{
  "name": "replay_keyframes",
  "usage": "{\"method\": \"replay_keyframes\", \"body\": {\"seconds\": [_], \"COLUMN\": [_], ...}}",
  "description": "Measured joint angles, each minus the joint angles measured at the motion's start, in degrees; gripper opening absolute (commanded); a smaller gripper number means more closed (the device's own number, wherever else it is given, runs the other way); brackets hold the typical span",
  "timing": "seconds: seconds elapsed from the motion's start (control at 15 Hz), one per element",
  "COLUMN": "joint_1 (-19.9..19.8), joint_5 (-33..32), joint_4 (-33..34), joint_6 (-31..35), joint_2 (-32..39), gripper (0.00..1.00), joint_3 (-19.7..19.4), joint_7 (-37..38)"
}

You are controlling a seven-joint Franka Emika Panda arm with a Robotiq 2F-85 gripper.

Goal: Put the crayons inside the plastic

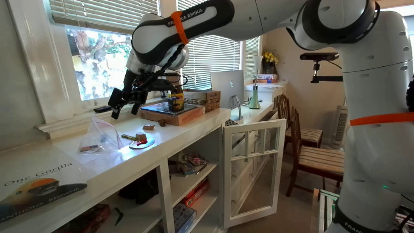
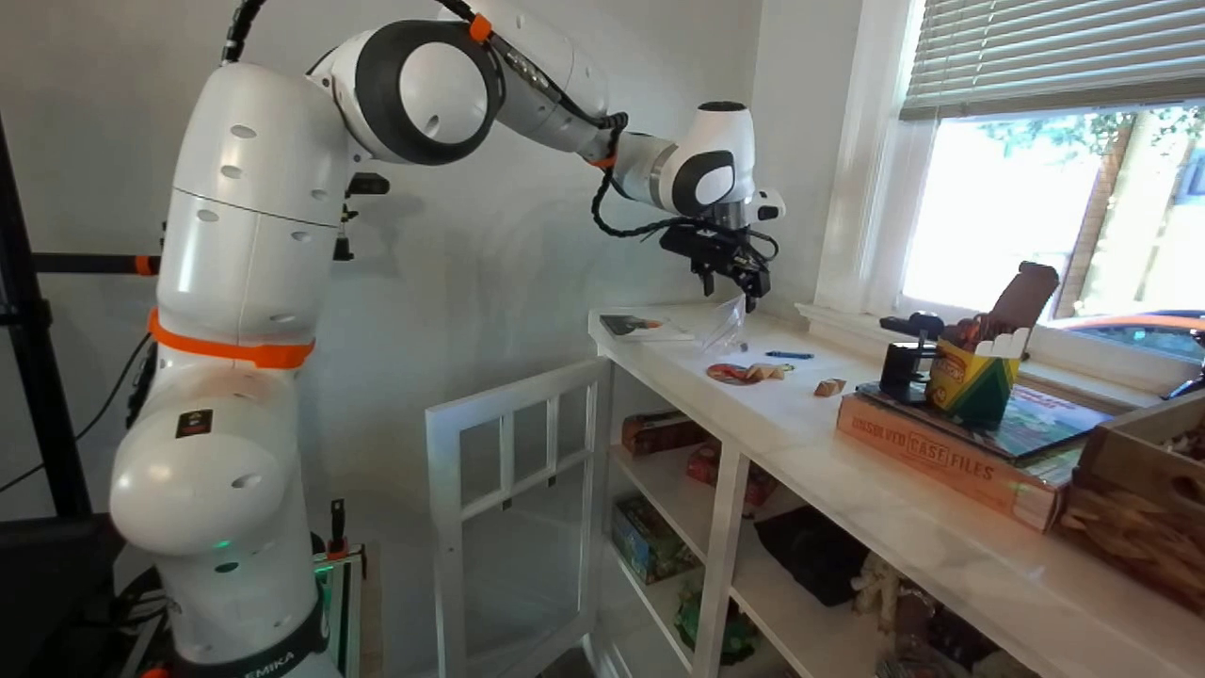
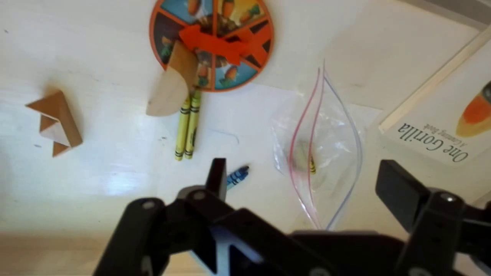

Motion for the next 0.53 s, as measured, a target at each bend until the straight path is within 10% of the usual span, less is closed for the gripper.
{"method": "replay_keyframes", "body": {"seconds": [0.53], "joint_1": [0.1], "joint_5": [-6.7], "joint_4": [2.9], "joint_6": [-5.6], "joint_2": [4.5], "gripper": [1.00], "joint_3": [-3.7], "joint_7": [4.3]}}
